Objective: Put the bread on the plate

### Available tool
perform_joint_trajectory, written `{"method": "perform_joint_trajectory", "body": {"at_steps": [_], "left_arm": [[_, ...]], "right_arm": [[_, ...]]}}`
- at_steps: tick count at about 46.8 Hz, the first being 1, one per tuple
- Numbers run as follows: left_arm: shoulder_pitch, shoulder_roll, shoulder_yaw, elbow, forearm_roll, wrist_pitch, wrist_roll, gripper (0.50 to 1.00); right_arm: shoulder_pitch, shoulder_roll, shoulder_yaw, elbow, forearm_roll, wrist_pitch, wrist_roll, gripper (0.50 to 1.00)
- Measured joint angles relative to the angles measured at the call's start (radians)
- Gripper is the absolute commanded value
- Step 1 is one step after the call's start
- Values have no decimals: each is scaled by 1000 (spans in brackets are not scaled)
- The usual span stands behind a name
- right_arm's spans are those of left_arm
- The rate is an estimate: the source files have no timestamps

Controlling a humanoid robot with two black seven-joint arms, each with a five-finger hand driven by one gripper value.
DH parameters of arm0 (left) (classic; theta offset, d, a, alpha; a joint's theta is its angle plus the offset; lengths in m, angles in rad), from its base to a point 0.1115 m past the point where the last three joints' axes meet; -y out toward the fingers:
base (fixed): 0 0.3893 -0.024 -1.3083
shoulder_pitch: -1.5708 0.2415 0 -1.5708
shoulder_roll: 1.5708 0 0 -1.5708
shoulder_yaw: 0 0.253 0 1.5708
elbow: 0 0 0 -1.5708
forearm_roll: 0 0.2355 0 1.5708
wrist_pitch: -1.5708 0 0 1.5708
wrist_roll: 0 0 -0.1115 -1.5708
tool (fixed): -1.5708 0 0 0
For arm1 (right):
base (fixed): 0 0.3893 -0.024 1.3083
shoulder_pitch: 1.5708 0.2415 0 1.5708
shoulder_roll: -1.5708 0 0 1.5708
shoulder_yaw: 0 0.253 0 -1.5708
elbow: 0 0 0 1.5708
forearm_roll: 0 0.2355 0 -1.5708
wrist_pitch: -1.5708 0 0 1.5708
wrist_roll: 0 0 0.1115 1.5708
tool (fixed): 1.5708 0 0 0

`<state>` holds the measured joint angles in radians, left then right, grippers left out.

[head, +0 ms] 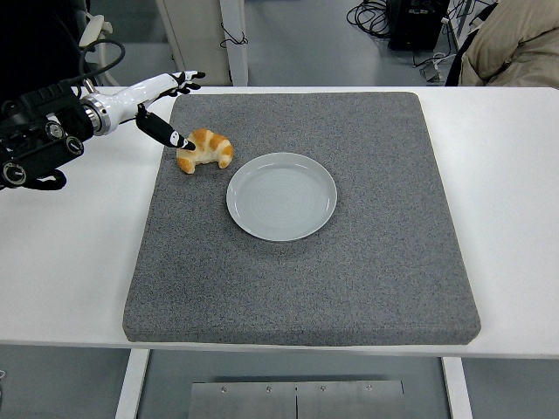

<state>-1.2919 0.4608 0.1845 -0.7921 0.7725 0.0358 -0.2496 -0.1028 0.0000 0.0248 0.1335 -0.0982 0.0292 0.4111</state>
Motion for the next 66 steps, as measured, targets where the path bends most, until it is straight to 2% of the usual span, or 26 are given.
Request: {"method": "perform_joint_trajectory", "body": {"at_steps": [5, 11, 21, 33, 55, 66], "left_arm": [[20, -4, 3, 4, 20, 38, 40, 983], [21, -27, 30, 12, 30, 57, 71, 981], [22, -78, 38, 50, 30, 79, 73, 980], [50, -161, 44, 171, 30, 80, 73, 980], [65, -208, 62, 196, 30, 79, 95, 977], [66, -220, 71, 227, 28, 79, 95, 945]], "right_arm": [[0, 0, 0, 0, 0, 0, 0, 1000], [0, 0, 0, 0, 0, 0, 0, 1000], [0, 0, 0, 0, 0, 0, 0, 1000], [0, 0, 0, 0, 0, 0, 0, 1000], [0, 0, 0, 0, 0, 0, 0, 1000], [0, 0, 0, 0, 0, 0, 0, 1000]]}}
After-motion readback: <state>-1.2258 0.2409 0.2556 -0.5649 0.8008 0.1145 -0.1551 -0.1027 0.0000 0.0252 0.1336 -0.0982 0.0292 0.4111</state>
